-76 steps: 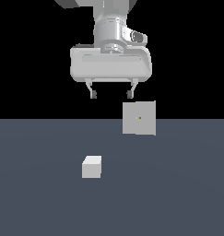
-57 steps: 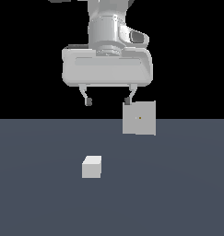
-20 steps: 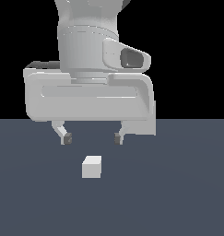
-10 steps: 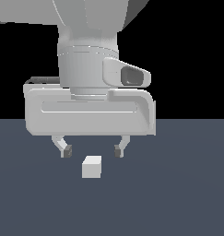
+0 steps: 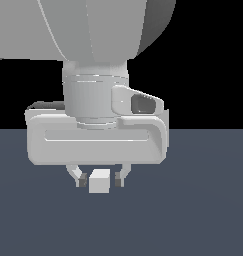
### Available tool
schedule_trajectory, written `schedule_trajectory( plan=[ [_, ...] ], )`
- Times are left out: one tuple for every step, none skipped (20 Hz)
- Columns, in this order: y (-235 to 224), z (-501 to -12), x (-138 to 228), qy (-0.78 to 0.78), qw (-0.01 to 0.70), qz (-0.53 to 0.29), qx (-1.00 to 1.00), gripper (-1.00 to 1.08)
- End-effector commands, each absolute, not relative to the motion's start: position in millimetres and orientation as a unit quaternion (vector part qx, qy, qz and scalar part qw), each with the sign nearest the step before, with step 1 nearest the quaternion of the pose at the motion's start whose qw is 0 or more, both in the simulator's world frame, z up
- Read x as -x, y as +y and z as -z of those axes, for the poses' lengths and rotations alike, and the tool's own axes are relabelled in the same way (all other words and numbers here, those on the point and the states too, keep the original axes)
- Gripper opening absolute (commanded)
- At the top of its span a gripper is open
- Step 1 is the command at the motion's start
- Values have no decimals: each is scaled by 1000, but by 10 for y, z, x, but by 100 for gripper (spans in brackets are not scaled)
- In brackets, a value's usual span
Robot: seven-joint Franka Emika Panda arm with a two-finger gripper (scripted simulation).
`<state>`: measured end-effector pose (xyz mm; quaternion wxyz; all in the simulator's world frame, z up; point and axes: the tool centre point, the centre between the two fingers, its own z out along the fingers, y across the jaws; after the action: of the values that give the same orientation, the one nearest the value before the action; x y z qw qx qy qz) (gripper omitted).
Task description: Plug the charger into the wall socket.
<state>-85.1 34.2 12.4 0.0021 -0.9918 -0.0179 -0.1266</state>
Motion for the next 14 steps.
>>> schedule_trajectory(
  plan=[
    [342,-118,847,-18,2,127,992,-100],
    [342,-118,847,-18,2,127,992,-100],
    [342,-118,847,-18,2,127,992,-100],
    [342,-118,847,-18,2,127,992,-100],
    [342,-118,847,-18,2,127,992,-100],
    [342,-118,847,-18,2,127,992,-100],
    [342,-118,847,-18,2,127,992,-100],
    [342,-118,847,-18,2,127,992,-100],
    [342,-118,847,-18,2,127,992,-100],
    [343,-121,849,-18,2,127,992,-100],
    [340,-121,847,-17,2,127,992,-100],
    [336,-127,841,-16,2,127,992,-100],
    [330,-135,832,-14,2,127,992,-100],
    [321,-148,819,-12,2,127,992,-100]
  ],
)
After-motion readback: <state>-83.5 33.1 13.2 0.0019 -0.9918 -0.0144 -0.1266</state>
